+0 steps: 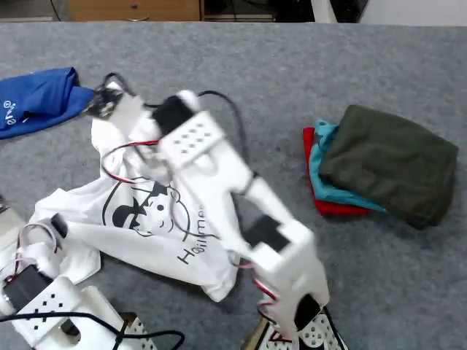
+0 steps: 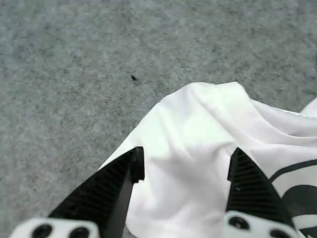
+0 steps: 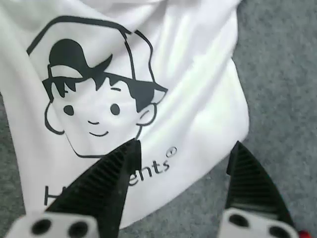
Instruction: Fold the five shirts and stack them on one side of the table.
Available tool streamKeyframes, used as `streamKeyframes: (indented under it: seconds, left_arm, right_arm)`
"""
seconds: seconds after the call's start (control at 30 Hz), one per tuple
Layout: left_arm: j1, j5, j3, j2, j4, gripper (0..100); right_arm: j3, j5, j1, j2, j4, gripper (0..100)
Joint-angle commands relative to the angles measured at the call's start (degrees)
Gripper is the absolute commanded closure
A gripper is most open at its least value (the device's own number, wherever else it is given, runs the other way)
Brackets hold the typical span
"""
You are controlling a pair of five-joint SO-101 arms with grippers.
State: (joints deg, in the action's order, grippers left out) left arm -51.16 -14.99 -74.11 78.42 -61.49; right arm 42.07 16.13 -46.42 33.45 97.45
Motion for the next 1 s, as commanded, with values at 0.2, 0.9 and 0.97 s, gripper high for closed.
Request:
streamKeyframes:
  seconds: [0.2,0.9,0.97]
  left_arm:
    - [-7.6,0.4,2.4,0.8,0.2,72]
    - [-7.3,0.2,-2.6,0.8,0.4,73]
    - [-7.3,0.2,-2.6,0.8,0.4,73]
  right_arm:
    - [36.4,-0.5,-2.4,33.4,2.0,71.0]
    - [48.0,-2.5,18.1,41.4,4.3,99.5]
    - [48.0,-3.8,20.9,40.1,4.7,99.5]
